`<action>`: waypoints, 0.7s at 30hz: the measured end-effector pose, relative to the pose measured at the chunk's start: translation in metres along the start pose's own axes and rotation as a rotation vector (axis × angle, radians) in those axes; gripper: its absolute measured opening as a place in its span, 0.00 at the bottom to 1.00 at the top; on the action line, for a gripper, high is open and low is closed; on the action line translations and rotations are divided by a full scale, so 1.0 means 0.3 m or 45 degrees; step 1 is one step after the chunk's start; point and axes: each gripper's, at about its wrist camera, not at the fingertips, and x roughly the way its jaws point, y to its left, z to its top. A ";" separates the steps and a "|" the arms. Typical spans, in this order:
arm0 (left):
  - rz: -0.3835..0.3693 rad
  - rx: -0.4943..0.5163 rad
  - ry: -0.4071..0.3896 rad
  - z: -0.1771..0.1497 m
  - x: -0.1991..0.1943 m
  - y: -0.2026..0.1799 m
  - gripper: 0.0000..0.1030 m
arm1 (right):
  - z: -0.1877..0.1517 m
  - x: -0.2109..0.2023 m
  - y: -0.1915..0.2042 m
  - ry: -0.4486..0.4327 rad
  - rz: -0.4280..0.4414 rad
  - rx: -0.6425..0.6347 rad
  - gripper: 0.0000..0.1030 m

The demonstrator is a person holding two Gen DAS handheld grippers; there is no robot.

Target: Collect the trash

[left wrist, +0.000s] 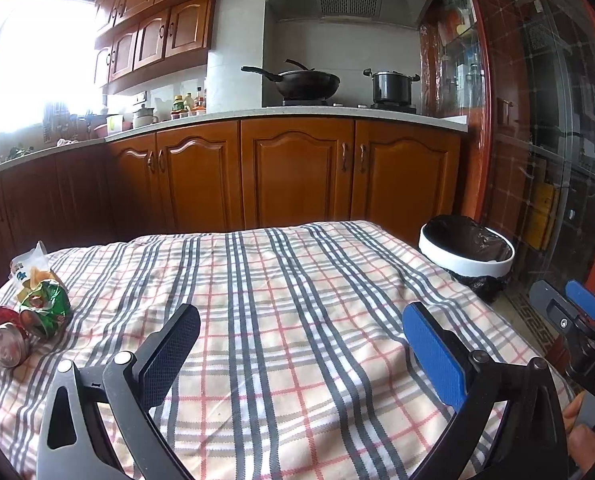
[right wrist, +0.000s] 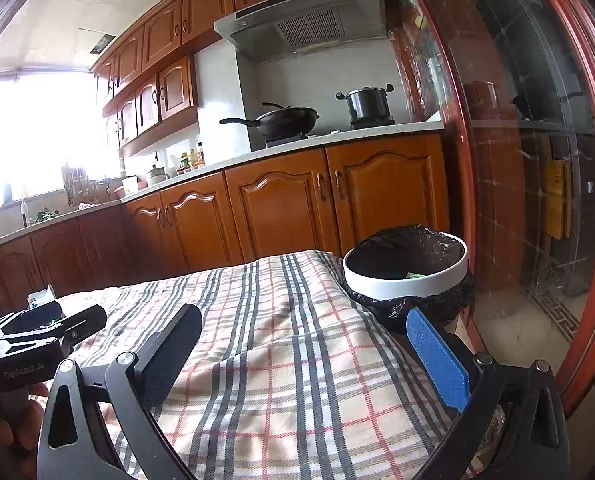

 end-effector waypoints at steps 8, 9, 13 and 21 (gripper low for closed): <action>0.002 0.006 -0.011 -0.012 0.012 0.015 0.99 | -0.006 0.001 0.000 -0.002 -0.006 -0.004 1.00; 0.000 0.007 -0.011 -0.014 0.014 0.018 0.99 | -0.007 0.002 -0.002 -0.002 -0.007 -0.002 1.00; 0.002 0.013 -0.015 -0.018 0.019 0.025 0.99 | -0.009 0.003 -0.006 0.001 -0.012 0.005 1.00; -0.004 0.019 -0.021 -0.019 0.023 0.029 0.99 | -0.010 0.004 -0.007 0.003 -0.011 0.006 1.00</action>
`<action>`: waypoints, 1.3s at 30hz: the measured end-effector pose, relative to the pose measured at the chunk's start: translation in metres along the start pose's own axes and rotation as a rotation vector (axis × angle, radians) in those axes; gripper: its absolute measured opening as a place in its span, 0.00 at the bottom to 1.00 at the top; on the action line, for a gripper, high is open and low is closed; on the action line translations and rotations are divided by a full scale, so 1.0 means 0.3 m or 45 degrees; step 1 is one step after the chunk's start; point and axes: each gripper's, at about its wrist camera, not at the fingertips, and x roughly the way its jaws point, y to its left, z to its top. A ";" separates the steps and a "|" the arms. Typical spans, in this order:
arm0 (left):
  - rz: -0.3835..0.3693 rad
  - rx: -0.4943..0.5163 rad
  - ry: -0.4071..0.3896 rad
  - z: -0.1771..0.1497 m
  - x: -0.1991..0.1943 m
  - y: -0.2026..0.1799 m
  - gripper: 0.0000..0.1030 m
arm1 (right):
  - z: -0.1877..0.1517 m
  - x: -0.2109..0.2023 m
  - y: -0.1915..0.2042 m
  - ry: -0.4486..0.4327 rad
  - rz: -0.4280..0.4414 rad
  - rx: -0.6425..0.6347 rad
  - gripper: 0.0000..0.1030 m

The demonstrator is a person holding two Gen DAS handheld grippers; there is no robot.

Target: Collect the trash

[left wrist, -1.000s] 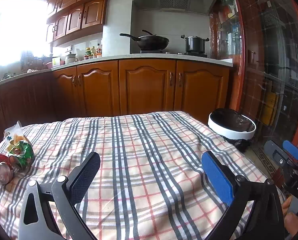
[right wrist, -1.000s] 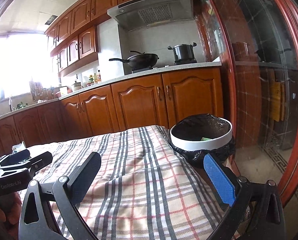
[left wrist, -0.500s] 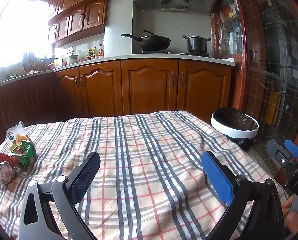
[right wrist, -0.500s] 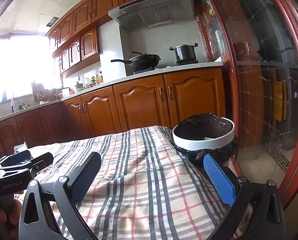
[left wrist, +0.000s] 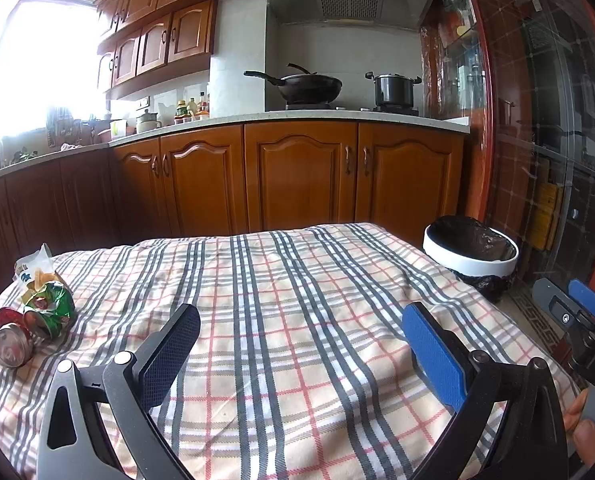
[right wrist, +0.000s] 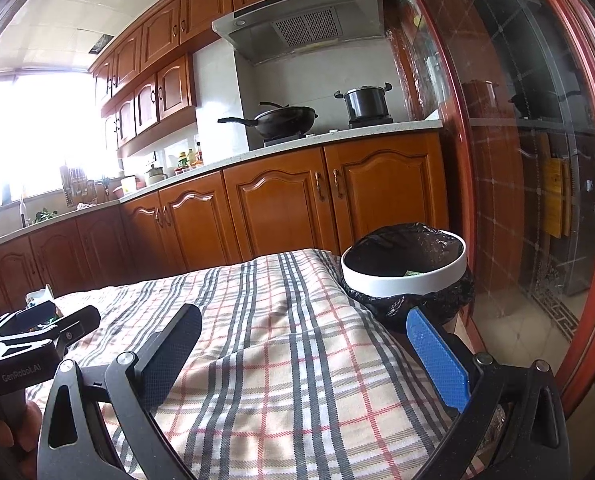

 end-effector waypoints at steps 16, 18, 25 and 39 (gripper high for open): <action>-0.009 0.003 0.009 -0.004 0.009 0.011 0.99 | -0.005 0.005 -0.002 0.004 0.002 0.005 1.00; -0.010 0.003 0.007 -0.004 0.009 0.012 0.99 | -0.006 0.004 -0.002 0.004 0.004 0.006 1.00; -0.017 0.005 0.010 -0.004 0.014 0.012 0.99 | -0.008 0.006 0.001 0.006 0.002 0.002 1.00; -0.021 0.015 0.009 0.001 0.017 0.012 0.99 | -0.009 0.011 0.014 0.006 0.012 0.002 1.00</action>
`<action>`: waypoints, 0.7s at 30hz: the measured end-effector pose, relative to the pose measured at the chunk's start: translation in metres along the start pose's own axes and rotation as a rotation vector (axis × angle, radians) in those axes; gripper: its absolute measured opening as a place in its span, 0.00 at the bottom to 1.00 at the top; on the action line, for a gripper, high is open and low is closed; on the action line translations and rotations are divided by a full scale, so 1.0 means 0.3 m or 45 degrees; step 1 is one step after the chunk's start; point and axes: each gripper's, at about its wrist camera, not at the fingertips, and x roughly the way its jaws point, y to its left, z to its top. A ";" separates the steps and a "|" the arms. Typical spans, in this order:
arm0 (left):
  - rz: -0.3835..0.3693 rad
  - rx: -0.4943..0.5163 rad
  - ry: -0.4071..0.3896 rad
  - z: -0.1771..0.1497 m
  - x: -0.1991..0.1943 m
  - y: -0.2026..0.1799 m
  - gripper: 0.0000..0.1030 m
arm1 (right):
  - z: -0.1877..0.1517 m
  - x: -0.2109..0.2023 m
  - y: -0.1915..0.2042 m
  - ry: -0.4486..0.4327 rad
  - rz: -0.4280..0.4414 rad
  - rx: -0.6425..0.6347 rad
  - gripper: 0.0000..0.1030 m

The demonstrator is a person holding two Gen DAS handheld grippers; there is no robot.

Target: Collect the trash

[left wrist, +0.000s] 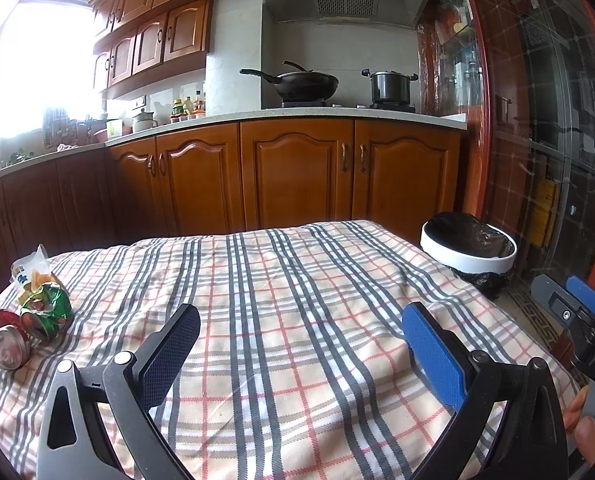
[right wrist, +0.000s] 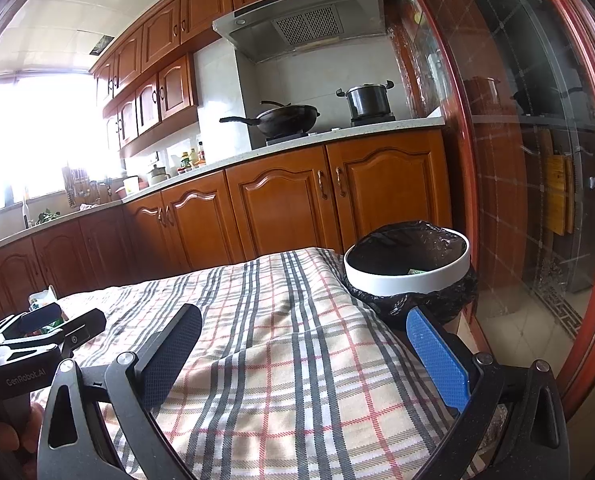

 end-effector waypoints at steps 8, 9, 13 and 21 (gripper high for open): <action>-0.002 0.001 0.002 -0.001 0.001 0.003 0.99 | 0.001 -0.001 -0.001 -0.001 -0.002 0.000 1.00; -0.002 0.001 0.001 -0.001 0.001 0.003 0.99 | 0.001 -0.001 -0.001 0.001 -0.003 0.000 1.00; -0.008 -0.001 0.008 0.000 0.004 0.006 0.99 | 0.002 -0.002 -0.001 -0.001 -0.001 0.002 1.00; -0.014 -0.005 0.018 -0.003 0.012 0.013 0.99 | -0.001 0.002 0.004 -0.006 0.005 0.011 1.00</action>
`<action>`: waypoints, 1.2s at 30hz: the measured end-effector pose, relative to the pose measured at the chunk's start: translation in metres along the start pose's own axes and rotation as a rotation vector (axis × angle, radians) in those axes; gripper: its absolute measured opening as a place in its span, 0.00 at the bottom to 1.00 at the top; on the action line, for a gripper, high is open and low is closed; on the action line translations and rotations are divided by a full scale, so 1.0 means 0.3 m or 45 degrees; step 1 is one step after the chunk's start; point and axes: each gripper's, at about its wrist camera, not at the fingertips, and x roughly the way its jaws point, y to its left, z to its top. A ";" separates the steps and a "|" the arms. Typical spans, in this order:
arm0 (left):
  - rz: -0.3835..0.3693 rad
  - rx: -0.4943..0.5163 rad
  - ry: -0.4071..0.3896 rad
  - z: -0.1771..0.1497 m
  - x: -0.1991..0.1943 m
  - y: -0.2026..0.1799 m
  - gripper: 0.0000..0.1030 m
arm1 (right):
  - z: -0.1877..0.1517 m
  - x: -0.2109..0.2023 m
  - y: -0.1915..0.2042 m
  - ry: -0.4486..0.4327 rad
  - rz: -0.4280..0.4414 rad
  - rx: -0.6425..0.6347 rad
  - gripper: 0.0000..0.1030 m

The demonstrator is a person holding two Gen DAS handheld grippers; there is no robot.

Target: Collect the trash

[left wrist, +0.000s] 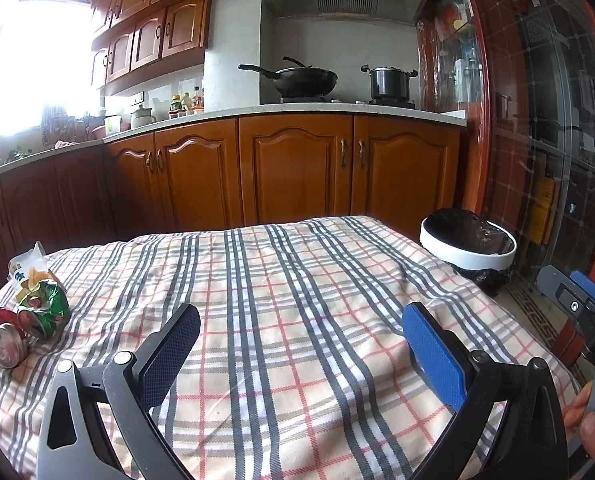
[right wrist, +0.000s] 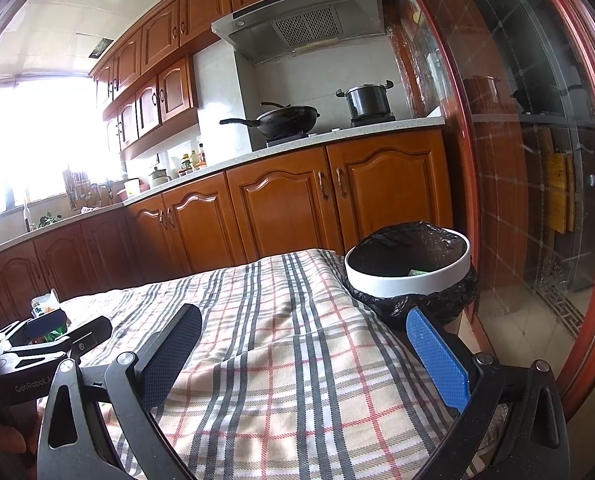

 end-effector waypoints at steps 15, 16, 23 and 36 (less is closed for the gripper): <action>-0.004 0.003 0.012 0.002 0.013 0.005 0.99 | 0.004 -0.012 0.008 0.003 0.006 0.020 1.00; -0.005 0.004 0.013 0.003 0.016 0.005 0.99 | 0.004 -0.012 0.010 0.004 0.004 0.021 1.00; -0.015 0.008 0.029 0.007 0.031 0.010 0.99 | 0.009 -0.009 0.003 0.012 0.006 0.031 1.00; -0.033 0.008 0.052 0.022 0.041 0.009 0.99 | 0.016 0.000 0.007 0.028 0.015 0.039 1.00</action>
